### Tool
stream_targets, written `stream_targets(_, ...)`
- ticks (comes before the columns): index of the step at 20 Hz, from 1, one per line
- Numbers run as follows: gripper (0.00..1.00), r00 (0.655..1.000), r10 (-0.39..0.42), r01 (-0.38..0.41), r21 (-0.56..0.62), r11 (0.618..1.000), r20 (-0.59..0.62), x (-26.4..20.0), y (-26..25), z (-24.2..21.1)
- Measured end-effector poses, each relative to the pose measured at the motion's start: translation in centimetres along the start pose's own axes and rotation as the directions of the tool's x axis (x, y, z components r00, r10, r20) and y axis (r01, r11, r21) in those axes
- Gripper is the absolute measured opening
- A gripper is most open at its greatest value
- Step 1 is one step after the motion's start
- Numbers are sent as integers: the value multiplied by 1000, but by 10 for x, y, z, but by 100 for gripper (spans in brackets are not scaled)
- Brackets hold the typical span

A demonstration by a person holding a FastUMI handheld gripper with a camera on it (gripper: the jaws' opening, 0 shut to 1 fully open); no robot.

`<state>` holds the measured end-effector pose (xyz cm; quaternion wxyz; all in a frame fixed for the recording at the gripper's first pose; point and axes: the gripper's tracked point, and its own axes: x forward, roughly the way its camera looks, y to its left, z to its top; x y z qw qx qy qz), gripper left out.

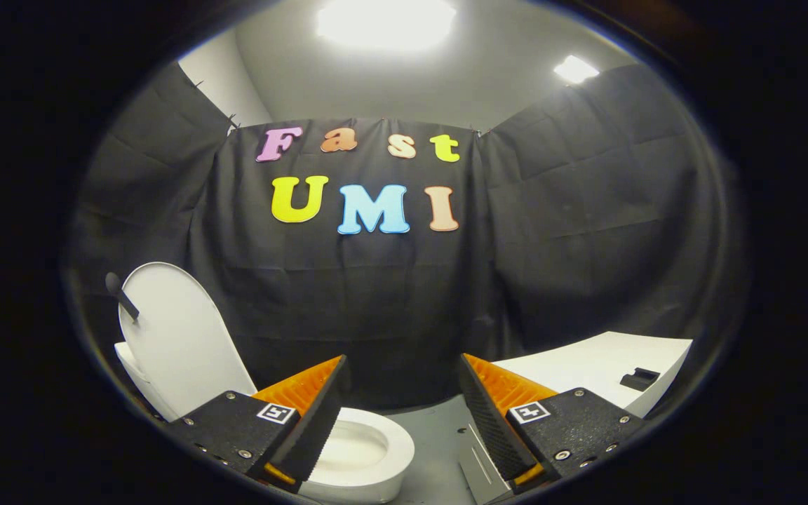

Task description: Open the toilet lid.

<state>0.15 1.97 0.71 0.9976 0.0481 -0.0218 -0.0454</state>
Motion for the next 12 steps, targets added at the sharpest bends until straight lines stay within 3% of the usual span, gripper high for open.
stream_targets(12, 95, 999, 11, -11, -9, 1000, -30, 3, 6, -8)
